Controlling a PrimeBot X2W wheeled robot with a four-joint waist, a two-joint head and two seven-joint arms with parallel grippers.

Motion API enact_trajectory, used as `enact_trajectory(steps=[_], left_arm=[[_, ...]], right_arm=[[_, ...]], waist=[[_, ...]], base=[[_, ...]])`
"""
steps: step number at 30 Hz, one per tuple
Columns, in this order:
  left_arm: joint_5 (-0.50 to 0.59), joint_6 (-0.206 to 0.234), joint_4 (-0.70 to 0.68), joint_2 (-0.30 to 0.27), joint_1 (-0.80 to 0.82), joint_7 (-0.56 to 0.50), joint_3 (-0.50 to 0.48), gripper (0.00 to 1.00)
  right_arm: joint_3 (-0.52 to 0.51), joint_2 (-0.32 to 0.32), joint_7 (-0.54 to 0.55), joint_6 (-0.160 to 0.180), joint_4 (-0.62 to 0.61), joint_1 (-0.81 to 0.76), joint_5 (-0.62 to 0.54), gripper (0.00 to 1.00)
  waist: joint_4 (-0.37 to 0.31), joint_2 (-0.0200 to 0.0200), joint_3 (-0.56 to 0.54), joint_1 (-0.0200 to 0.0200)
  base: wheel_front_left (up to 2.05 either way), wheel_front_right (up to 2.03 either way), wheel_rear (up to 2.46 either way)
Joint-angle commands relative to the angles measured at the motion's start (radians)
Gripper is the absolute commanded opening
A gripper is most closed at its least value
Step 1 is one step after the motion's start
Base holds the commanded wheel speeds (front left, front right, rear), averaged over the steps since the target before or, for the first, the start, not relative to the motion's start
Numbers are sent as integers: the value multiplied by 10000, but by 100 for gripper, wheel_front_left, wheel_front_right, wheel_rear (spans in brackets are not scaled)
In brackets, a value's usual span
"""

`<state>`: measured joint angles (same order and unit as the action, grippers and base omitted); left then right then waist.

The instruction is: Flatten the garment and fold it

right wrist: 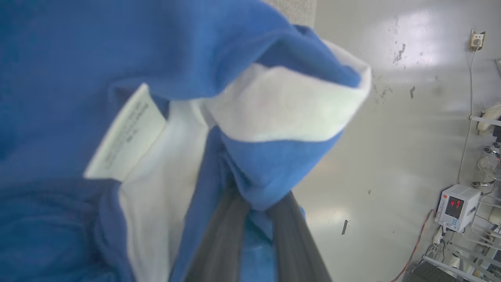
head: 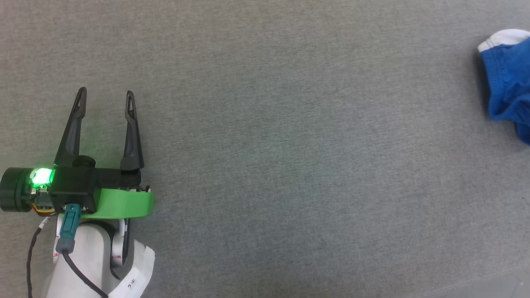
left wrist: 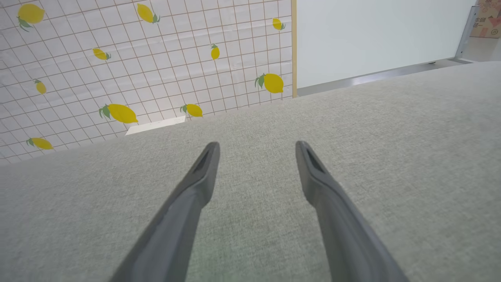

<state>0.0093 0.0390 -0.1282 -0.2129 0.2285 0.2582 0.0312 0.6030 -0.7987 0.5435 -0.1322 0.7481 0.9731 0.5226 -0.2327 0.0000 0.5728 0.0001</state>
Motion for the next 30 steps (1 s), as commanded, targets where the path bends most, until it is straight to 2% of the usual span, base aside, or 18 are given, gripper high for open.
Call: enact_trajectory(steps=[1, 2, 4, 6, 11, 17, 20, 24, 30], left_arm=[[-93, 74, 36, -36, 129, 36, -28, 100], [-217, 181, 255, 81, -67, 36, -53, 100], [-262, 210, 345, 151, -200, 36, -46, 100], [-311, 271, 415, 210, -415, 36, -100, 100], [-435, 395, 543, 324, -1192, 36, -305, 100], [-484, 481, 647, 518, -1950, 36, -412, 100], [-458, 490, 704, 569, -2173, 36, -419, 100], [-417, 486, 809, 607, -2347, 36, -413, 100], [-407, 430, 998, 614, -2492, 36, -417, 100]], right_arm=[[-57, 206, -124, 15, 160, 67, 50, 100], [-6, 228, -680, 15, 513, -2, -255, 100], [279, -29, -1115, 15, 428, -16, -710, 100], [53, -220, -1695, 15, 647, 126, -1192, 100], [-438, 152, -3211, 15, 709, 82, -2004, 100], [-1547, 654, -5932, 15, 76, -249, -2813, 100], [-2679, 1236, -7180, 15, -140, -679, -3108, 100], [-4279, 2255, -7945, 15, -843, -1450, -3809, 100], [-5968, 4351, -8047, 15, -3669, -3453, -4773, 100]], waist=[[77, 0, -138, -1], [149, 0, -1036, -1], [230, 0, -1537, -1], [274, 0, -2041, -1], [360, 0, -3267, -1], [664, 0, -4271, -1], [871, 0, -4583, -1], [1130, 0, -4851, -1], [1424, 0, -5108, -1]], base=[[0, 0, 0], [0, 0, 0], [0, 0, 0], [0, 0, 0], [0, 0, 0], [0, 0, 0], [0, 0, 0], [0, 0, 0], [0, 0, 0]])
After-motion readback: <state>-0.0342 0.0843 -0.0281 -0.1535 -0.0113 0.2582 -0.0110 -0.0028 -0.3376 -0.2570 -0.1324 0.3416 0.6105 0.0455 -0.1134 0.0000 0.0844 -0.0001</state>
